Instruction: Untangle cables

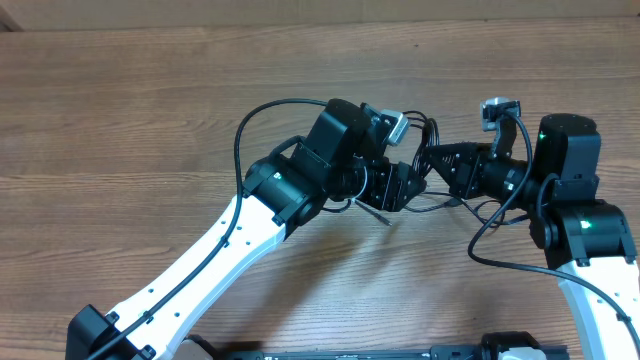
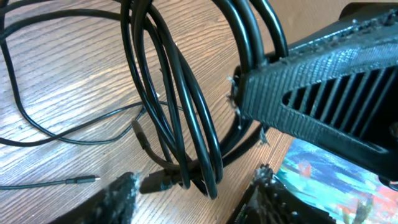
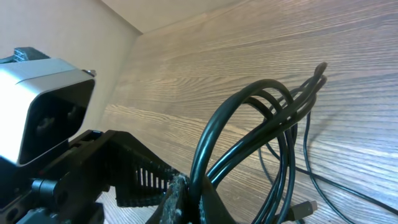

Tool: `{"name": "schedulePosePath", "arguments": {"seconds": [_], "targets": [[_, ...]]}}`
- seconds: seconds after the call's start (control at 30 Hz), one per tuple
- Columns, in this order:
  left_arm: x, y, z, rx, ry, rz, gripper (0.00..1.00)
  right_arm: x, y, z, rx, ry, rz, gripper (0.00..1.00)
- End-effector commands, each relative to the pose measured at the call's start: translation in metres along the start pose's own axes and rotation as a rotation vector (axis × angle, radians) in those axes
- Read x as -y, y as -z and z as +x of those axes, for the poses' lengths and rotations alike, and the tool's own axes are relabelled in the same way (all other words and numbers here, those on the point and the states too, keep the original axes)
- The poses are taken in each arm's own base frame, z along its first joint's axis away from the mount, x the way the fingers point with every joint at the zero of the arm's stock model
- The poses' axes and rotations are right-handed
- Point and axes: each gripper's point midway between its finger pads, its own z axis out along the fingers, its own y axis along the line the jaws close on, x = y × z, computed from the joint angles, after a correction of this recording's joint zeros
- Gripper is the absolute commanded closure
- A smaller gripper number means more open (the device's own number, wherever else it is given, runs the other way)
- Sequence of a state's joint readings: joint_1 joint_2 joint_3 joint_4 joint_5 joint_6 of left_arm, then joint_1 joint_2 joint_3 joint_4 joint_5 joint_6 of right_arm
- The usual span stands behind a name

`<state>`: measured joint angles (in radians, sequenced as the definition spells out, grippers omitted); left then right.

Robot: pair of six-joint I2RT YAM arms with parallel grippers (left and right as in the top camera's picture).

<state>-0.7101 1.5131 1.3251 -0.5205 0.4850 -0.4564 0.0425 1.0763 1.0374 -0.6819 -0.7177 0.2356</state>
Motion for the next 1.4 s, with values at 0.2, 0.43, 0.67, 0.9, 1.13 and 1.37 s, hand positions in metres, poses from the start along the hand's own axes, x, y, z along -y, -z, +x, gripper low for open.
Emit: {"name": "schedulePosePath", "arguments": {"seconds": [0.2,0.43,0.67,0.9,1.13,1.37], "targets": [[0.004,0.0,-0.01,0.036,-0.034,0.0,0.52,-0.022,0.005,0.001,-0.008,0.025,-0.11,0.96],[0.011,-0.003,-0.007,0.029,-0.04,0.011,0.71,-0.023,0.005,0.001,-0.009,0.025,-0.115,0.96],[0.012,-0.003,-0.009,0.037,-0.046,0.013,0.85,-0.028,0.006,0.002,-0.019,0.025,-0.142,0.96],[0.012,-0.003,-0.009,0.04,-0.048,0.014,0.96,-0.03,0.006,0.003,-0.022,0.025,-0.152,0.96],[0.01,-0.003,-0.008,0.034,-0.108,0.007,0.96,-0.029,0.006,0.002,-0.018,0.028,-0.149,0.96],[-0.011,0.0,-0.004,0.018,-0.094,-0.084,0.96,-0.021,0.008,-0.002,0.001,0.018,-0.122,0.96]]}}
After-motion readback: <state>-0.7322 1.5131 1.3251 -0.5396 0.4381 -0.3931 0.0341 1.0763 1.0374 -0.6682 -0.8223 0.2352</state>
